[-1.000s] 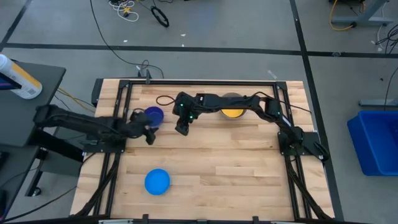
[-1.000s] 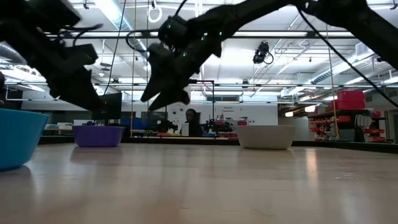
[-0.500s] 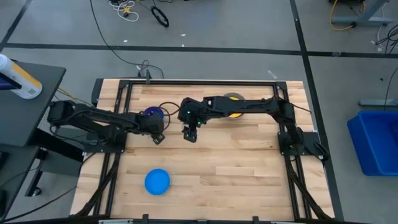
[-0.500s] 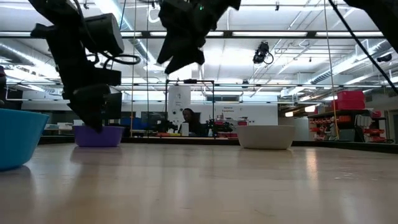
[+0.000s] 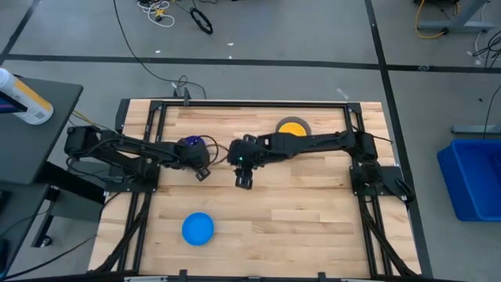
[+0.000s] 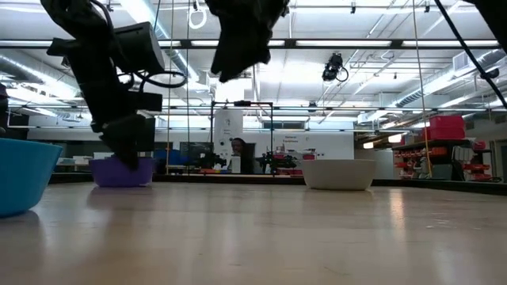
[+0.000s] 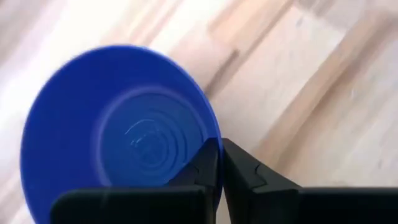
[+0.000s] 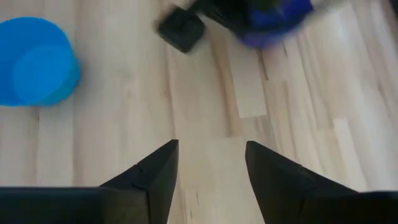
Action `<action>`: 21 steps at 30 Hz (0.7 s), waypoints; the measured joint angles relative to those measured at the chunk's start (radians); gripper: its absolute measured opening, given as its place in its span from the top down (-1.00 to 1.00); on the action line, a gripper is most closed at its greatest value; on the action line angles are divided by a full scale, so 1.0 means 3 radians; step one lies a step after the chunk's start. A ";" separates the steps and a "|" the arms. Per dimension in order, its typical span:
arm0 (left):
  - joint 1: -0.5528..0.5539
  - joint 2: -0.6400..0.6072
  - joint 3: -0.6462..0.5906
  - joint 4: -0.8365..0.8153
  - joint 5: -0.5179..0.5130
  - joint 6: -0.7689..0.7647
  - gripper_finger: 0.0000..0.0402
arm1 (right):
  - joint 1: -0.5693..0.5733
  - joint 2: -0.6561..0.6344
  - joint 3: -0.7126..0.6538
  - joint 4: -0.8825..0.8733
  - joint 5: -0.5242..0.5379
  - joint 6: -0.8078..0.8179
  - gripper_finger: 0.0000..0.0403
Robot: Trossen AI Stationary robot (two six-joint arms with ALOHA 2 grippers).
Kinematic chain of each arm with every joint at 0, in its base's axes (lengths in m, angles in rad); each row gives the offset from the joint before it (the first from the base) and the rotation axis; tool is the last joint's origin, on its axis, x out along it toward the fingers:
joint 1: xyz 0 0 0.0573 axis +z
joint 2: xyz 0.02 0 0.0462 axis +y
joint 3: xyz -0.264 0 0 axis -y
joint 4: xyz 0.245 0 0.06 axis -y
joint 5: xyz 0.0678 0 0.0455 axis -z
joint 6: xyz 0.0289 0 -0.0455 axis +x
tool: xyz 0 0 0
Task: Nest bowls inside each other
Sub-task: Stack the dark blue bowl on the yellow bowl
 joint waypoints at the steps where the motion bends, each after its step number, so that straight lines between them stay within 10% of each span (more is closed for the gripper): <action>1: -0.0005 0.0001 0.0000 0.0079 -0.0050 0.0043 0.95 | 0.0053 -0.0030 -0.0025 0.0091 0.0041 -0.0068 0.05; 8: -0.0007 0.0001 0.0000 0.0563 -0.0147 0.0305 0.97 | 0.0345 -0.0967 -0.0867 0.1476 0.0364 -0.0468 0.17; 21: 0.0156 0.0185 0.0008 0.1716 0.0293 0.0997 0.97 | 0.0704 -0.4304 -0.4657 0.3239 0.0972 -0.0122 0.19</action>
